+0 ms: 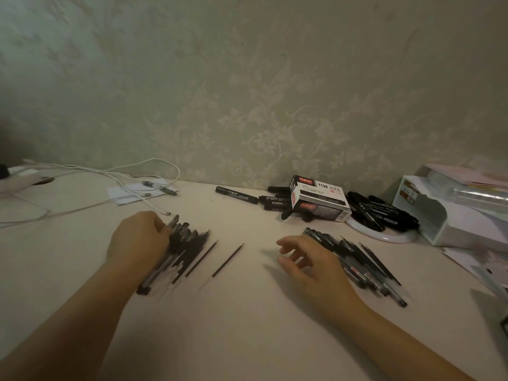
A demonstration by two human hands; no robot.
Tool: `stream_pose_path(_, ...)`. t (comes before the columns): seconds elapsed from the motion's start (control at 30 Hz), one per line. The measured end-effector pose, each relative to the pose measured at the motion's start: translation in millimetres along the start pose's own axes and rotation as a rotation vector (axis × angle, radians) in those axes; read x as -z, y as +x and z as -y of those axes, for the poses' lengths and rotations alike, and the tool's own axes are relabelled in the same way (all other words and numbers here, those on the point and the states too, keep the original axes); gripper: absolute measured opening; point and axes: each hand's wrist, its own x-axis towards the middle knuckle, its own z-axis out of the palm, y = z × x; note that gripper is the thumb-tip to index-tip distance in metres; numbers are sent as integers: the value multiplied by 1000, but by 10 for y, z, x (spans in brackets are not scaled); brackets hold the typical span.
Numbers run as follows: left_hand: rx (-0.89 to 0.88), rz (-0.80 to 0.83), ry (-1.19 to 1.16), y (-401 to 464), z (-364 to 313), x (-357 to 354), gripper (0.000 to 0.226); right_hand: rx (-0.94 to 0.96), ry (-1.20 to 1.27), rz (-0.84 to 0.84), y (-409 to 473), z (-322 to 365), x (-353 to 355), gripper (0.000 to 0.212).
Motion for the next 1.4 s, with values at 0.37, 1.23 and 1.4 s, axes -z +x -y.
stream_pose_path(0.37,-22,15,102,4,10,-1,17,18,26,-6,-11,10,-22,19)
stream_pose_path(1.23,-656,236,-187,-719,-626,-332,4,-293,-710,134,119,77,371,16)
stream_pose_path(1.4,-614,270,-277,-759,-670,-325,6,-391,-89,27,177,114,359,15)
